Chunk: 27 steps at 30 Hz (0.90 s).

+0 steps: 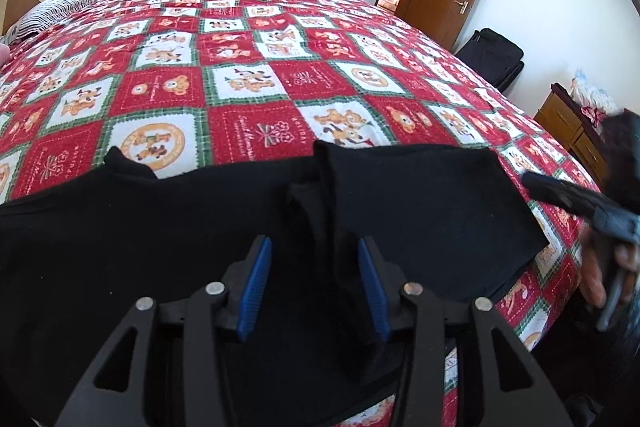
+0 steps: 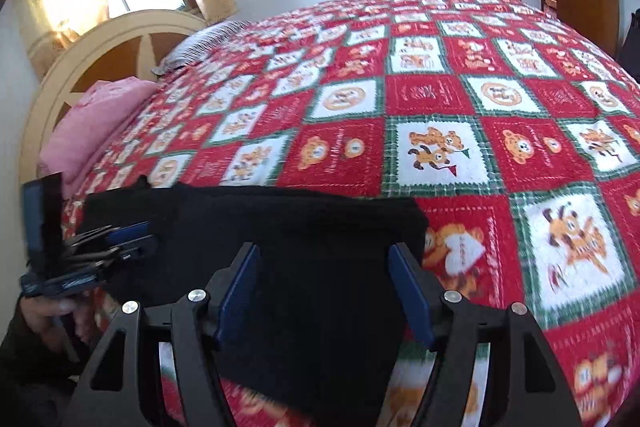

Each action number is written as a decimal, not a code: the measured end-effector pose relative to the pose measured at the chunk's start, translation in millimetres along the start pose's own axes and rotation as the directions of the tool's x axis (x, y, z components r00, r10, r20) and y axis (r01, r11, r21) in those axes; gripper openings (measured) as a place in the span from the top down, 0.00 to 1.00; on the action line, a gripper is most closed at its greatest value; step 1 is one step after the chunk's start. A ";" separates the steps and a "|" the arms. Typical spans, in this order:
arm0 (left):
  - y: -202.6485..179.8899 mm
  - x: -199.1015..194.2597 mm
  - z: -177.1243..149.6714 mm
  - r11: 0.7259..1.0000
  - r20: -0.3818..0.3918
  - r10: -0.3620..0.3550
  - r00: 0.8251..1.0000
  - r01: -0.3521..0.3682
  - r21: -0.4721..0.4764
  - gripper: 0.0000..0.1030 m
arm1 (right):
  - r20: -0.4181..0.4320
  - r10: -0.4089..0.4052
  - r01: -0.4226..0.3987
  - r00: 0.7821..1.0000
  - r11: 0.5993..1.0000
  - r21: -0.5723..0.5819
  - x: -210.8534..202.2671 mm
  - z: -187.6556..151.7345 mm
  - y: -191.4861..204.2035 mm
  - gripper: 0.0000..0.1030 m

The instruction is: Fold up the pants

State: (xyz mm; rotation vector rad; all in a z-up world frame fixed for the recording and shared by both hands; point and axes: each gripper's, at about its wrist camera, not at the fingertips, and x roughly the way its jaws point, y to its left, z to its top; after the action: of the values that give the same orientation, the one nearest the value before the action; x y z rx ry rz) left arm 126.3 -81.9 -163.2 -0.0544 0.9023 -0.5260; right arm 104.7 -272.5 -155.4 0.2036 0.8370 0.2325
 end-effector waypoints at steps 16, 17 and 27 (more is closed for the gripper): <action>7.9 -20.1 0.9 1.000 0.038 0.006 0.999 -0.005 -0.017 0.37 | -0.037 0.066 -0.069 0.997 0.995 -0.077 -22.7 -68.3 22.4 0.34; 11.1 -26.7 2.1 1.000 0.053 0.012 0.998 -0.011 -0.014 0.33 | -0.014 0.074 -0.075 0.997 0.994 -0.084 -28.0 -68.7 24.3 0.34; 139.1 -114.6 -16.5 0.944 0.134 0.318 0.939 -0.299 -0.141 0.30 | 0.156 0.146 -0.131 0.977 0.986 -0.105 -55.7 -63.5 30.7 0.34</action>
State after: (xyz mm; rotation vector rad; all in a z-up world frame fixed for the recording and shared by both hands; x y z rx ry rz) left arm 113.6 94.8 -125.9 -0.0589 0.7701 -0.1709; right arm 17.1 -253.4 -149.2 0.1905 0.6476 0.3807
